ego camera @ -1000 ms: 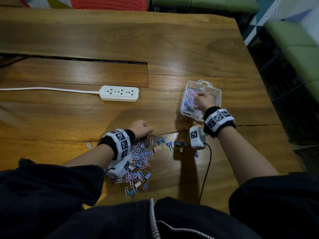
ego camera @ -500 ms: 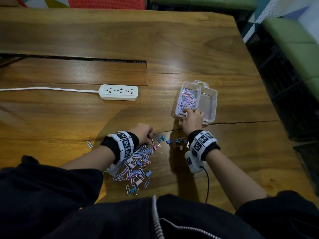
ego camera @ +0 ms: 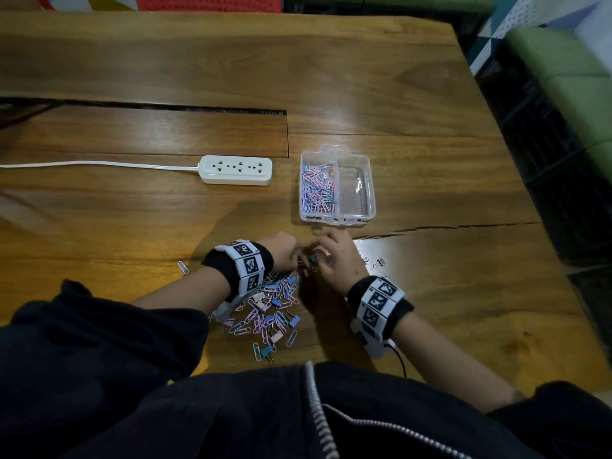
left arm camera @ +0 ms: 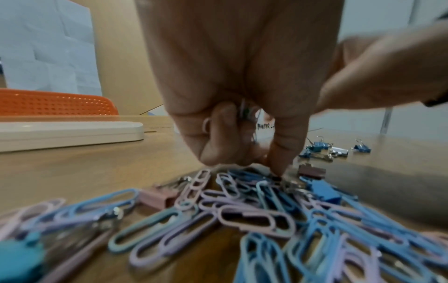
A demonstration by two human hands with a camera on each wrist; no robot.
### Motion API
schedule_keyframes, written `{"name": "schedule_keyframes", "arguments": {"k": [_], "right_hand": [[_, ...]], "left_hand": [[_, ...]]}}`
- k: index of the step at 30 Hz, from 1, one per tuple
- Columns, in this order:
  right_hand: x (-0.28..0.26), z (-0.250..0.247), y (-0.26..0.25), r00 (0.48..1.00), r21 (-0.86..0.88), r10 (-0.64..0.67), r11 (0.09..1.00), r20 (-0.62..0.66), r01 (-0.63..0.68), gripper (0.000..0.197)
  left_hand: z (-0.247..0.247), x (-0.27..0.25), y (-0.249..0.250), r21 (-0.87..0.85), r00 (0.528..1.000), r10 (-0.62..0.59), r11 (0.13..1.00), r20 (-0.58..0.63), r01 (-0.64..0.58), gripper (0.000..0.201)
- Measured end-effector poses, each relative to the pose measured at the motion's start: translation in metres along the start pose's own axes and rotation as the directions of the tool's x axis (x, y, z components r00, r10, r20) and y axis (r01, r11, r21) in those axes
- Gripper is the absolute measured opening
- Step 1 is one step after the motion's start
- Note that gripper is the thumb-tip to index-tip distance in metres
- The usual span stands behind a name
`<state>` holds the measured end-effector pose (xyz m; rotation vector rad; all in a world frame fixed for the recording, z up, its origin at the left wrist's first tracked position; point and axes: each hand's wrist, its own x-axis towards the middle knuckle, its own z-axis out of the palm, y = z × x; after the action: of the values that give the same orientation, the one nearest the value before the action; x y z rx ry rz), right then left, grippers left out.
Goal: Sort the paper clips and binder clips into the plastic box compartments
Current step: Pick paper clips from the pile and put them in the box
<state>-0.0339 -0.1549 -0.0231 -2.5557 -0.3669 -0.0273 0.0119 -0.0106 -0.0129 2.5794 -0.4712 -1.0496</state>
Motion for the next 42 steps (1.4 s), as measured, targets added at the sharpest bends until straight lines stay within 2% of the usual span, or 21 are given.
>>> {"name": "schedule_keyframes", "arguments": {"k": [3, 5, 7, 10, 12, 13, 15, 17, 19, 21, 23, 26, 27, 28, 30, 33, 36, 39, 42], "right_hand": [[-0.015, 0.007, 0.008, 0.974, -0.046, 0.05, 0.998, 0.222, -0.041, 0.022], [-0.02, 0.003, 0.012, 0.956, -0.099, 0.079, 0.994, 0.282, -0.053, 0.021], [-0.022, -0.006, 0.015, 0.949, -0.152, 0.114, 0.986, 0.294, -0.071, 0.022], [-0.02, -0.021, 0.017, 0.916, -0.305, 0.226, 0.944, 0.332, -0.122, 0.025], [-0.018, -0.025, 0.014, 0.92, -0.366, 0.248, 0.922, 0.303, -0.128, 0.025], [-0.018, -0.023, 0.01, 0.929, -0.349, 0.236, 0.928, 0.285, -0.129, 0.024], [-0.02, -0.017, 0.001, 0.942, -0.213, 0.181, 0.969, 0.282, -0.123, 0.026], [-0.025, -0.006, -0.005, 0.935, -0.089, 0.133, 0.99, 0.328, -0.11, 0.032], [-0.029, 0.002, -0.008, 0.92, -0.087, 0.135, 0.99, 0.368, -0.11, 0.029], [-0.03, 0.004, -0.005, 0.909, -0.08, 0.192, 0.981, 0.369, -0.175, 0.022], [-0.028, 0.001, 0.0, 0.9, -0.079, 0.271, 0.962, 0.342, -0.26, 0.018], [-0.027, -0.004, 0.004, 0.908, -0.094, 0.335, 0.942, 0.251, -0.321, 0.023], [-0.027, -0.004, 0.001, 0.913, -0.074, 0.335, 0.942, 0.232, -0.327, 0.025], [-0.028, -0.002, -0.005, 0.92, -0.041, 0.319, 0.947, 0.227, -0.318, 0.025], [-0.028, 0.006, -0.018, 0.926, 0.03, 0.259, 0.96, 0.275, -0.277, 0.026], [-0.025, 0.019, -0.033, 0.877, 0.053, 0.252, 0.953, 0.409, -0.298, 0.031], [-0.021, 0.022, -0.039, 0.868, 0.064, 0.283, 0.939, 0.407, -0.337, 0.023], [-0.02, 0.017, -0.039, 0.848, 0.056, 0.32, 0.925, 0.423, -0.377, 0.015], [-0.024, 0.012, -0.038, 0.854, 0.071, 0.326, 0.92, 0.406, -0.385, 0.013]], "left_hand": [[-0.003, 0.001, -0.001, -0.088, 0.999, -0.032, 0.996, 0.026, 0.035, 0.032], [-0.012, 0.0, 0.002, -0.19, 0.998, -0.063, 0.98, -0.002, 0.061, 0.036], [-0.026, 0.001, 0.008, -0.385, 0.993, -0.103, 0.92, -0.048, 0.077, 0.036], [-0.052, 0.01, 0.021, -0.671, 0.976, -0.204, 0.734, -0.075, 0.102, 0.027], [-0.064, 0.017, 0.033, -0.829, 0.961, -0.265, 0.553, -0.073, 0.089, 0.011], [-0.069, 0.018, 0.039, -0.897, 0.955, -0.287, 0.438, -0.08, 0.057, 0.011], [-0.074, 0.024, 0.046, -0.968, 0.948, -0.31, 0.25, -0.069, 0.012, 0.034], [-0.076, 0.025, 0.047, -0.98, 0.962, -0.271, 0.198, -0.04, 0.015, 0.046], [-0.076, 0.023, 0.043, -0.983, 0.981, -0.194, 0.184, -0.021, 0.015, 0.049], [-0.075, 0.016, 0.036, -0.965, 0.989, -0.136, 0.261, -0.055, -0.018, 0.042], [-0.071, 0.003, 0.023, -0.883, 0.989, -0.08, 0.463, -0.126, -0.075, 0.04], [-0.059, -0.019, -0.008, -0.54, 0.976, -0.003, 0.833, -0.217, -0.118, 0.03], [-0.052, -0.024, -0.02, -0.393, 0.976, 0.009, 0.915, -0.217, -0.096, 0.027], [-0.043, -0.029, -0.031, -0.279, 0.981, 0.002, 0.959, -0.194, -0.057, 0.025], [-0.025, -0.036, -0.048, -0.117, 0.991, -0.024, 0.993, -0.13, 0.009, 0.027], [-0.007, -0.043, -0.06, 0.007, 0.99, -0.035, 0.999, -0.14, 0.036, 0.027], [0.002, -0.047, -0.06, 0.045, 0.973, -0.016, 0.999, -0.232, 0.027, 0.021], [0.005, -0.047, -0.058, 0.049, 0.97, -0.006, 0.999, -0.243, 0.018, 0.017], [0.002, -0.046, -0.057, -0.056, 0.969, -0.001, 0.998, -0.247, -0.013, 0.012]]}}
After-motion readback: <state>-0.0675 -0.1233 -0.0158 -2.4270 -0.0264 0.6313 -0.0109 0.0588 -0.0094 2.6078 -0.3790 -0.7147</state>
